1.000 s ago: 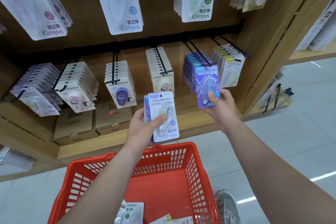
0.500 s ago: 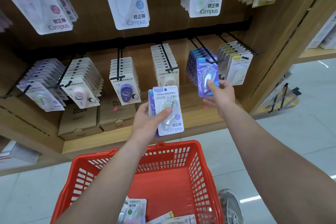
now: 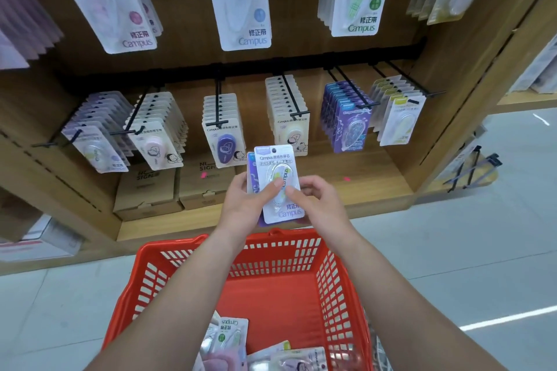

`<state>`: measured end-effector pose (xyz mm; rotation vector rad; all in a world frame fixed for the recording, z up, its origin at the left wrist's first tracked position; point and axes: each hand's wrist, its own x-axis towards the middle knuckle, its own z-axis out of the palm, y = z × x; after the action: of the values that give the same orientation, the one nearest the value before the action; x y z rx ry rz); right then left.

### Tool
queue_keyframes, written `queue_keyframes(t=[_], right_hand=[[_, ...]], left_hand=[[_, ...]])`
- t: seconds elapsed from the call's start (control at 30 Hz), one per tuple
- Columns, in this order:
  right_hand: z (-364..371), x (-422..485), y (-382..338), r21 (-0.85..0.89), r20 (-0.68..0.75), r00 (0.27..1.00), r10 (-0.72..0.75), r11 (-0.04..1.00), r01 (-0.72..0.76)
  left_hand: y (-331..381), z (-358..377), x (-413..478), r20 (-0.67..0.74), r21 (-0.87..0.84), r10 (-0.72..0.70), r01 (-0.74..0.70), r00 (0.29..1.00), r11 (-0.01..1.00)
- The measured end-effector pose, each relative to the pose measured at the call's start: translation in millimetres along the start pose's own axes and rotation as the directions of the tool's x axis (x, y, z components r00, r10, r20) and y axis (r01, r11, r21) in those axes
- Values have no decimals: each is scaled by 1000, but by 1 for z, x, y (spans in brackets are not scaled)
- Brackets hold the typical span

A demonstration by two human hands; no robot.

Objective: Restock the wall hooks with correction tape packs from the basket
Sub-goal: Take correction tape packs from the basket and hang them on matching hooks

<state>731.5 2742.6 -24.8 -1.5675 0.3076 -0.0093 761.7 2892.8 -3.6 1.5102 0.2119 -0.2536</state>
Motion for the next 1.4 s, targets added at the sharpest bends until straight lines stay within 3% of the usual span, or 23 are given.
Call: queue_keyframes(t=[0.27,0.53,0.9,1.0,1.17,1.4], right_hand=[[38,-20,-16,61,28,999,44,997,-46],[87,-38,-61,84,124,992,31,996,-42],[93,-30,-167,64,-23,968,-251,966,252],[97,-29,-188,14,-7,958,-286,958,286],[134,-26,-184,-62,83,965,-250,965,255],[195,-22,-116,-159,182,979,-88,980,118]], left_hand=[[2,-48,-14,14,27,-5,5,1000,1000],[51,-119,-40,20,128,35,-37,999,991],[137,-158,-72,24,204,299,-298,954,933],[152,-162,-71,8,195,336,-331,942,923],[142,-189,-61,-56,213,284,-267,957,940],[95,-248,-62,-197,261,151,-96,969,960]])
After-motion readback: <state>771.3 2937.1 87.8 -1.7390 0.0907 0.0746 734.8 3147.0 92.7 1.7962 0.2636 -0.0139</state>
